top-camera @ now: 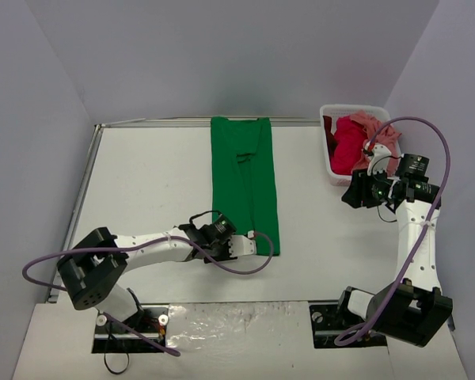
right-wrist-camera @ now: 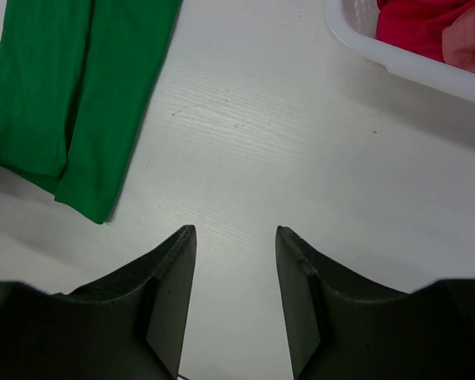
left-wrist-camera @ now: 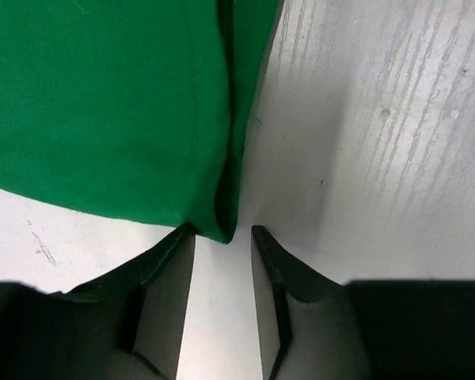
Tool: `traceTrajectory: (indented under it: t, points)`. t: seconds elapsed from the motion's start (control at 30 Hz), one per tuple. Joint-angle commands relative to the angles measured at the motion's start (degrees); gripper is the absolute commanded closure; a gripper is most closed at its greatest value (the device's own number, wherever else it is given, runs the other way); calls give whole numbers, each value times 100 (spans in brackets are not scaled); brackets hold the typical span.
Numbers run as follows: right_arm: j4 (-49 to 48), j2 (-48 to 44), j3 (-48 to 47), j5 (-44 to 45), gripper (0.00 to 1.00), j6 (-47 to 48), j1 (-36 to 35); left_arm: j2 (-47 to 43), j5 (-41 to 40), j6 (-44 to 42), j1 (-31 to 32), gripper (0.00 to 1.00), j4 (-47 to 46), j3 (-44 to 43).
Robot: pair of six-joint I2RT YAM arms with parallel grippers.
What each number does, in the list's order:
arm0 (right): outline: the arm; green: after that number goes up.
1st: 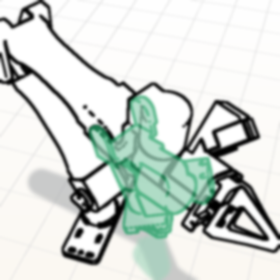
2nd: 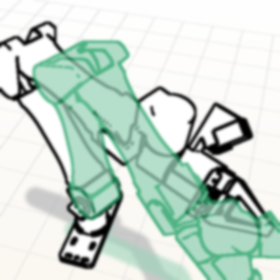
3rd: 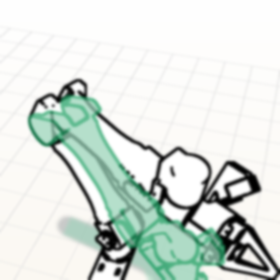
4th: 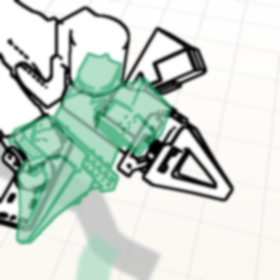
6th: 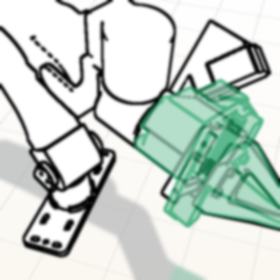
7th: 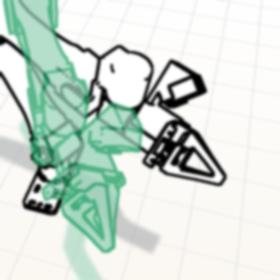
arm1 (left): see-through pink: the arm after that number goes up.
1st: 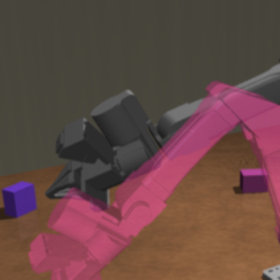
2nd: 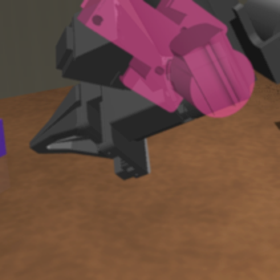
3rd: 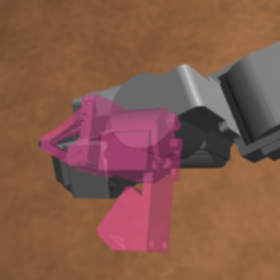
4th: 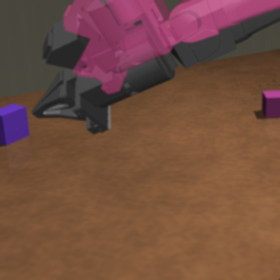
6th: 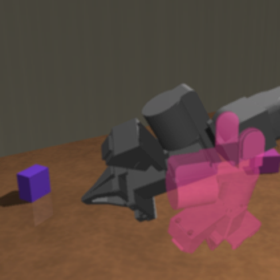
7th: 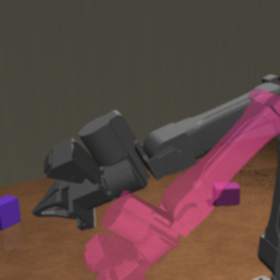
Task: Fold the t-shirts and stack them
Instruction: Grab the bottom of the folded rectangular tshirt with both arms
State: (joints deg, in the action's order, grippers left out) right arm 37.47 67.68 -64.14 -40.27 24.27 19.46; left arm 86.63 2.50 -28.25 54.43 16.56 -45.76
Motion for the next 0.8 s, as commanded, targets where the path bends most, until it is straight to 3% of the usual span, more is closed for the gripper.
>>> traceTrajectory:
  t: [0.0,0.1,0.13,0.17,0.53,0.77]
  points:
    - [-3,-167,77,-165,59,51,49,204,13,74,102,69,84,-170]
    - [-12,-194,68,-165,59,51,66,302,13,100,111,84,164,-232]
    - [-12,-202,77,-157,59,51,58,311,13,100,111,96,181,-241]
    - [-12,-194,68,-165,59,51,58,302,22,100,111,98,207,-232]
    - [67,-194,60,-253,60,297,14,-57,171,153,103,98,646,-451]
    - [278,-158,24,-16,59,1052,-645,-182,672,162,-134,98,1235,-908]
